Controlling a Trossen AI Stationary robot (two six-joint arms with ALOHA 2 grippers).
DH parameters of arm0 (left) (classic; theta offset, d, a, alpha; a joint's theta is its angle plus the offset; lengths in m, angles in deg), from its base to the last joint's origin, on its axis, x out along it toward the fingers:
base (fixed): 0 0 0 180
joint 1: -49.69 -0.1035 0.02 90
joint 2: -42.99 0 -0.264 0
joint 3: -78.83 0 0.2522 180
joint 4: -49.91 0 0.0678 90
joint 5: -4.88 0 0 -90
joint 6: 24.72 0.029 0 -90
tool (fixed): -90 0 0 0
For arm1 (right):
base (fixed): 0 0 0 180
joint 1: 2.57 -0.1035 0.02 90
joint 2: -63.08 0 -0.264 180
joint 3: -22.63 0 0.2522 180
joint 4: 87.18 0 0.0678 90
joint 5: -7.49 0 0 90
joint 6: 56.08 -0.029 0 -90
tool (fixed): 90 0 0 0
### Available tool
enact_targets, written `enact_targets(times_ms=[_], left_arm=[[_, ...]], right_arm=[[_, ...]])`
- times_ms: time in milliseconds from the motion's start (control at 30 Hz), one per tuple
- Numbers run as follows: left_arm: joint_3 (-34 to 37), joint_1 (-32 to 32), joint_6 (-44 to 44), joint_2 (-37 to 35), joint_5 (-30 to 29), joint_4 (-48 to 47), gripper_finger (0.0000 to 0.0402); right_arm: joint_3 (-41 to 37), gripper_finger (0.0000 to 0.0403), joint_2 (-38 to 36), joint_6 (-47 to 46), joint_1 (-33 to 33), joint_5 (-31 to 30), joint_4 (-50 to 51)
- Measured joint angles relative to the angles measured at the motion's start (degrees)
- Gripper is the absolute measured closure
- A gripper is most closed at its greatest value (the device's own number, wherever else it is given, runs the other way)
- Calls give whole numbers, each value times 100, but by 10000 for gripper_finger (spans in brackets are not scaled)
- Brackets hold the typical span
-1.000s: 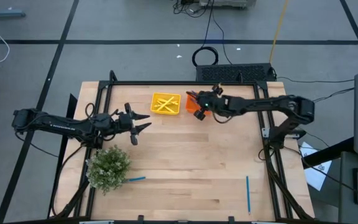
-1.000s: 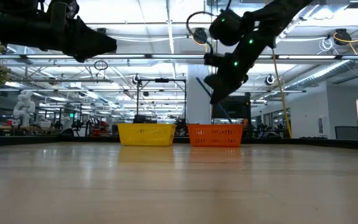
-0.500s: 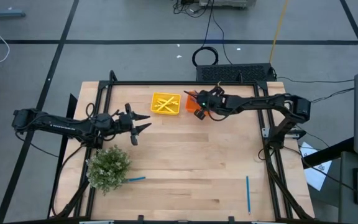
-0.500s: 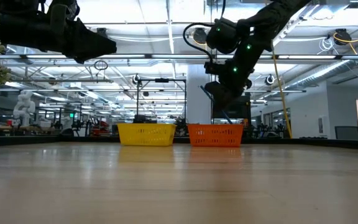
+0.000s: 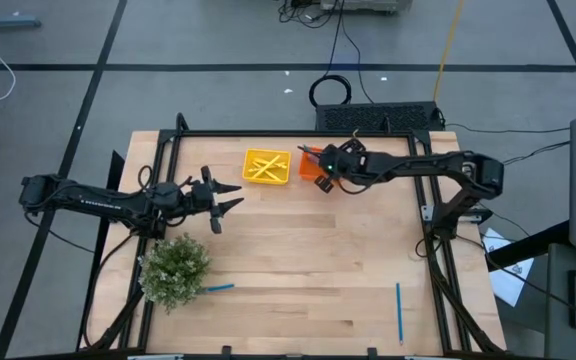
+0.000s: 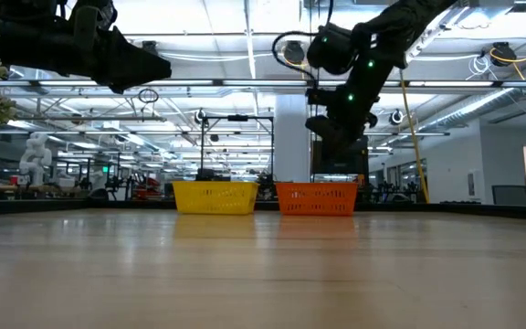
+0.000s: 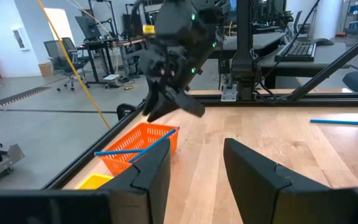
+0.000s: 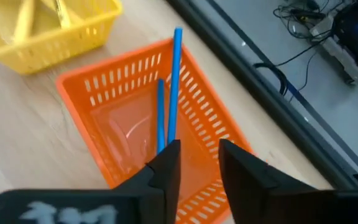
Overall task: Sort pens & pencils
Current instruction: Put the right blue pencil into the orange bin
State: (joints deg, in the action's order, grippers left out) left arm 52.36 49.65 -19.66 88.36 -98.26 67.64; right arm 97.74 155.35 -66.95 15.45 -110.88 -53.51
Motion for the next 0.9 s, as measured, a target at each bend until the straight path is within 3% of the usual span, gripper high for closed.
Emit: enact_targets(times_ms=[167, 267, 333, 433, 633, 767, 900], left_arm=[[-1, 0, -4, 0, 0, -64, 247], [-2, 0, -95, 0, 2, -221, 247], [-2, 0, -106, 0, 39, -339, 247], [-2, 0, -105, 0, 213, -394, 248], [-4, 0, -204, 0, 687, -173, 249], [-4, 7, -221, 0, 748, -174, 248], [-4, 4, -223, 0, 739, -173, 248]], right_arm=[[-143, 260, -595, 27, -219, 5, -20], [-722, 236, -1121, 44, -563, 14, -680], [-1407, 225, -1513, 75, -869, 29, -1549], [-2654, 217, -1983, 148, -1322, 531, -3623], [-4602, 221, -2163, 443, -1802, 1503, -8048], [-5178, 226, -2165, 450, -1946, 1648, -9417], [-5375, 226, -2165, 469, -2085, 1796, -9768]])
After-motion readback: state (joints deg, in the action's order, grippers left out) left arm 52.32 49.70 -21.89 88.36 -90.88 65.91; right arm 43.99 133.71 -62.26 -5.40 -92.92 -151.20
